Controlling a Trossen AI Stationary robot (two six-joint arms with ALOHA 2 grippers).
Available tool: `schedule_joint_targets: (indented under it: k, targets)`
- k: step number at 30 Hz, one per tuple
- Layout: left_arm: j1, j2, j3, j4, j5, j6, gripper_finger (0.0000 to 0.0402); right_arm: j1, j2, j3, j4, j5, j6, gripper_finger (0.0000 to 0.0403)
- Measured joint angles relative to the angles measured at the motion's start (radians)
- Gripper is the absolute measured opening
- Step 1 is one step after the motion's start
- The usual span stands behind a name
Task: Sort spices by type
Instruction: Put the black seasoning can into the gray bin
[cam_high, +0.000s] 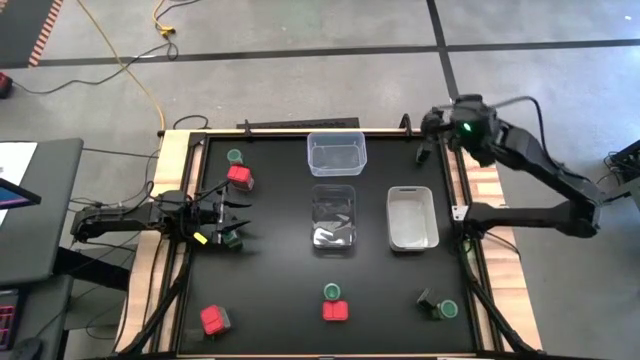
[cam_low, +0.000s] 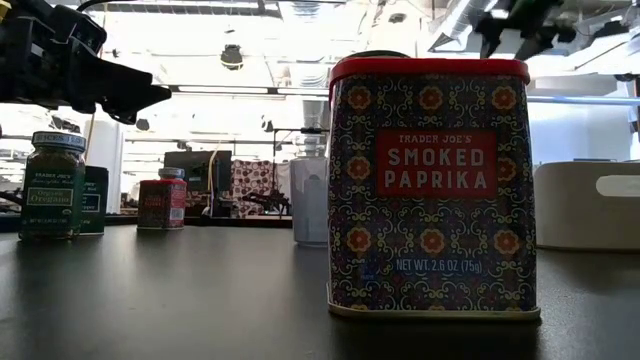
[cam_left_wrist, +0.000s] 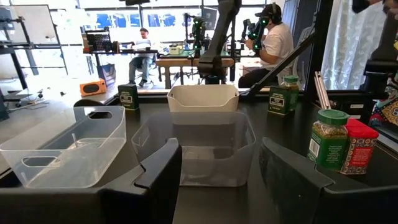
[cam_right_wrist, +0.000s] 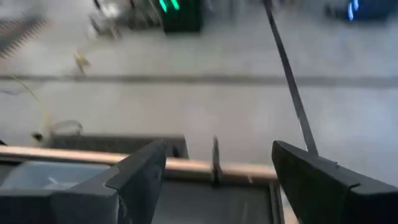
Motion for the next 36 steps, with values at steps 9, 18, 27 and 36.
schedule_joint_targets:
  k: [9,18,27,36]
  targets:
    - [0.0,0.0,0.0,0.0,0.0,0.0,0.0203,-0.303,0.212,0.057,-0.143,-0.353,0.116,0.0322]
    - [0.0,0.0,0.0,0.0,0.0,0.0,0.0203,-0.391,0.407,0.067,-0.167,-0.508,0.128,0.0316]
    - [0.0,0.0,0.0,0.0,0.0,0.0,0.0203,-0.445,0.525,0.063,-0.192,-0.52,0.152,0.0315]
    - [0.0,0.0,0.0,0.0,0.0,0.0,0.0203,-0.443,0.587,0.097,-0.24,-0.515,0.194,0.0315]
